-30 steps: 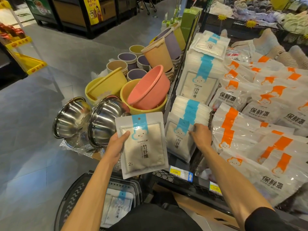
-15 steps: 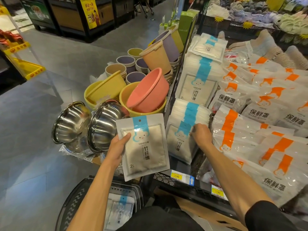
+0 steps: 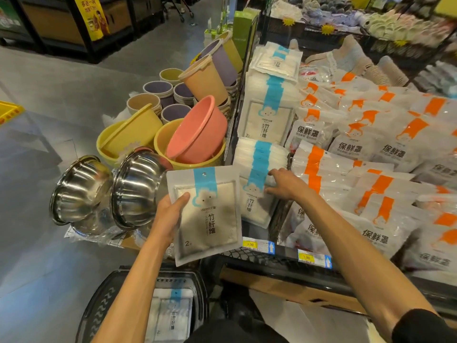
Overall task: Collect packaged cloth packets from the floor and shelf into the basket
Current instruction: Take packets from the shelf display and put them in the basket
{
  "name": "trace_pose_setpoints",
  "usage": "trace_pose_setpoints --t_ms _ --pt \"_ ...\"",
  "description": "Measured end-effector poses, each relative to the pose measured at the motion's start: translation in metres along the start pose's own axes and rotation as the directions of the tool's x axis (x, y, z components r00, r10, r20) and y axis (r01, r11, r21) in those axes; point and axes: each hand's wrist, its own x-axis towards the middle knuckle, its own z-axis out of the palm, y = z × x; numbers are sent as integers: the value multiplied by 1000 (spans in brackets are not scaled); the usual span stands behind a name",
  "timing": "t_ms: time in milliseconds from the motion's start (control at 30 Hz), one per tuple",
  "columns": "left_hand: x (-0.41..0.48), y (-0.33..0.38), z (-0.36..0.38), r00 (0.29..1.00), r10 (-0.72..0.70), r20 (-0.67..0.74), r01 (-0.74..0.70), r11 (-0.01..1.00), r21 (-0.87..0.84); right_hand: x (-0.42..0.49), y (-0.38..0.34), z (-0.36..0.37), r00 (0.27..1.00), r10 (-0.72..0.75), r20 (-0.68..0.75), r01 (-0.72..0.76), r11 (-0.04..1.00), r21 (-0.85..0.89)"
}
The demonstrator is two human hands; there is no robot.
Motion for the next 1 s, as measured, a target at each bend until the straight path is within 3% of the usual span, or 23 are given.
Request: trace_pose_setpoints --t_ms 133,300,400,533,833,1000 --pt "-10 8 21 994 88 66 -99 977 190 -39 -8 -21 998 -40 -55 32 990 -136" --pt "-26 25 56 962 168 215 -234 914 332 -76 -28 -56 982 -129 -136 104 980 -172" --pt "-31 34 72 927 183 326 -296 892 341 -91 -39 -72 973 -183 -138 161 974 -158" --pt "-39 43 88 871 220 440 -347 908 233 -97 -43 -80 978 -198 -59 194 978 -73" --pt "-34 39 106 900 220 375 -253 966 41 -93 -40 -90 972 -233 -21 233 972 -24" --pt "-5 22 104 933 207 296 -257 956 141 -75 -35 -93 980 -192 -42 191 981 -36"
